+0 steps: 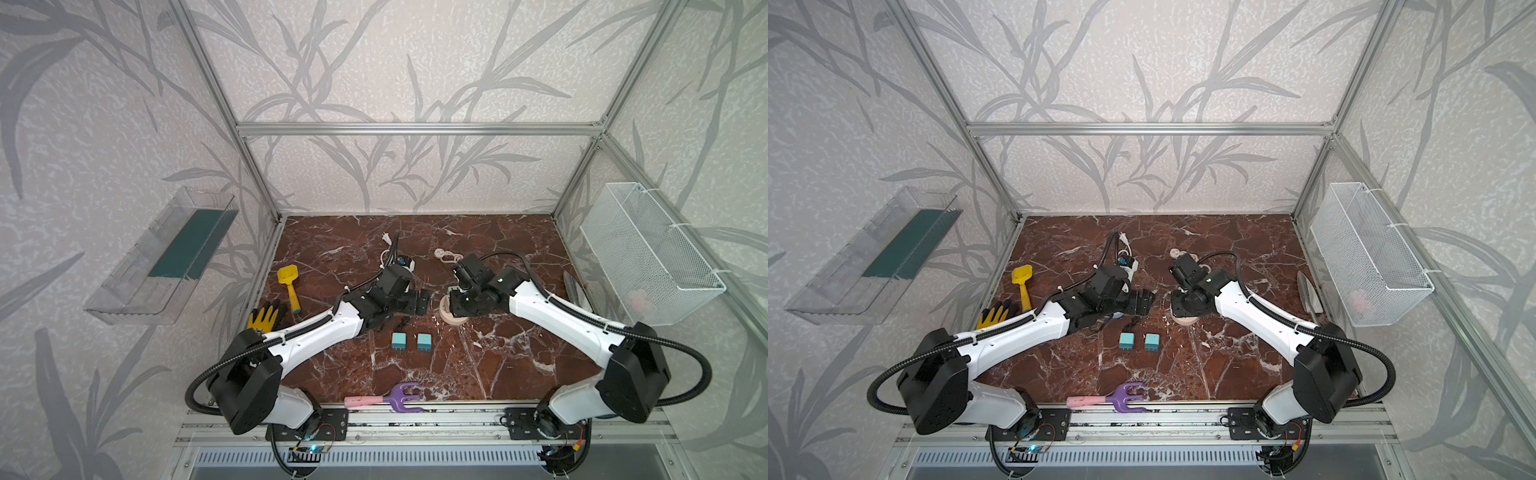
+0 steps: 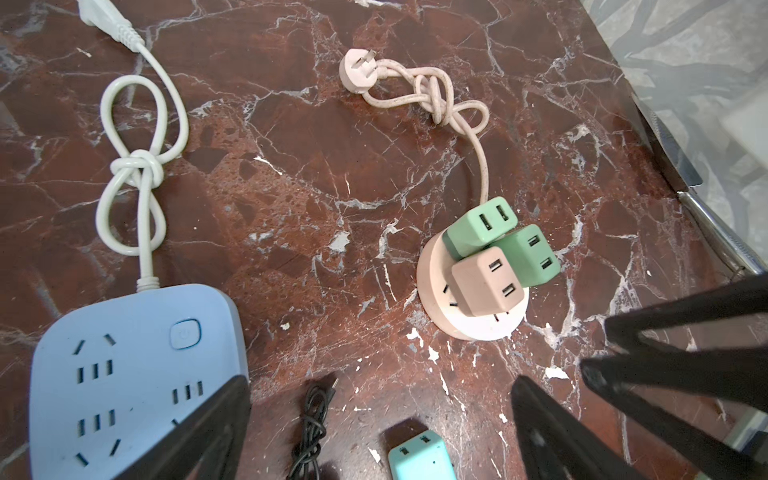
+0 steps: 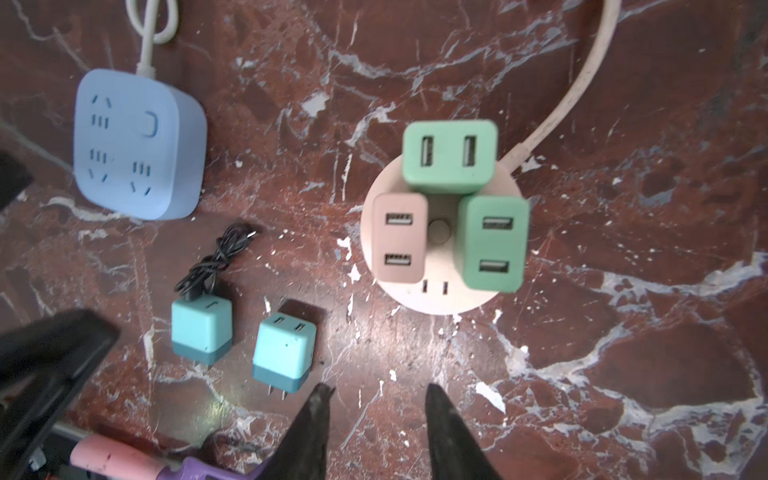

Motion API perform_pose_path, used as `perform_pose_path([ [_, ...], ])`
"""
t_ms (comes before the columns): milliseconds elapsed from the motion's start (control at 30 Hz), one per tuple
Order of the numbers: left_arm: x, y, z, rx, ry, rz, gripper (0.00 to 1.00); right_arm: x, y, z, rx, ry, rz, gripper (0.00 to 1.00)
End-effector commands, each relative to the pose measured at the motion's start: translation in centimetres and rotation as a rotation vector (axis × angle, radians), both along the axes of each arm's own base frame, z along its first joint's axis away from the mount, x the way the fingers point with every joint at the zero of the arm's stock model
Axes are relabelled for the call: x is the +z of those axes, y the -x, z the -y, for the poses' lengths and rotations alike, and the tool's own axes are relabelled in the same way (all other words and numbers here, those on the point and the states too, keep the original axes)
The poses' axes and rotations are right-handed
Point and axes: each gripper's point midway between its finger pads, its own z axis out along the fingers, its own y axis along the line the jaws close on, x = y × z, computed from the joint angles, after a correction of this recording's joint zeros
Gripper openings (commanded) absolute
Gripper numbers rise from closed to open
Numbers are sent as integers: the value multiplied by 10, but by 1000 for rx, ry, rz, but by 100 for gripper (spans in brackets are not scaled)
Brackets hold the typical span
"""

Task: Insert the plug
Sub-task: 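Open the right gripper and lift away from the plugged pink adapter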

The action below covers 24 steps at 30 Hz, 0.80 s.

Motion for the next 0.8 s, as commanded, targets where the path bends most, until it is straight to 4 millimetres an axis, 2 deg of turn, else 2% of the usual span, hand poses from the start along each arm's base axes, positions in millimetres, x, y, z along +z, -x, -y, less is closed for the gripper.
perform_pose_path([
  [0,14,-1,-8,6,-53,8,96,5,14,-17,45,-43,17,39],
  [100,17,3,-12,0,-66,0,96,6,24,-27,81,-37,33,40],
  [233,12,9,-12,1,-56,-32,96,8,33,-38,124,-42,40,46],
  [400,6,16,-14,-2,-46,-54,95,11,39,-43,157,-58,58,49],
  [600,7,23,-30,34,-78,-56,94,1,48,-46,163,-129,64,41],
  [767,0,39,-44,46,-100,-93,91,-6,55,-47,143,-136,35,39],
])
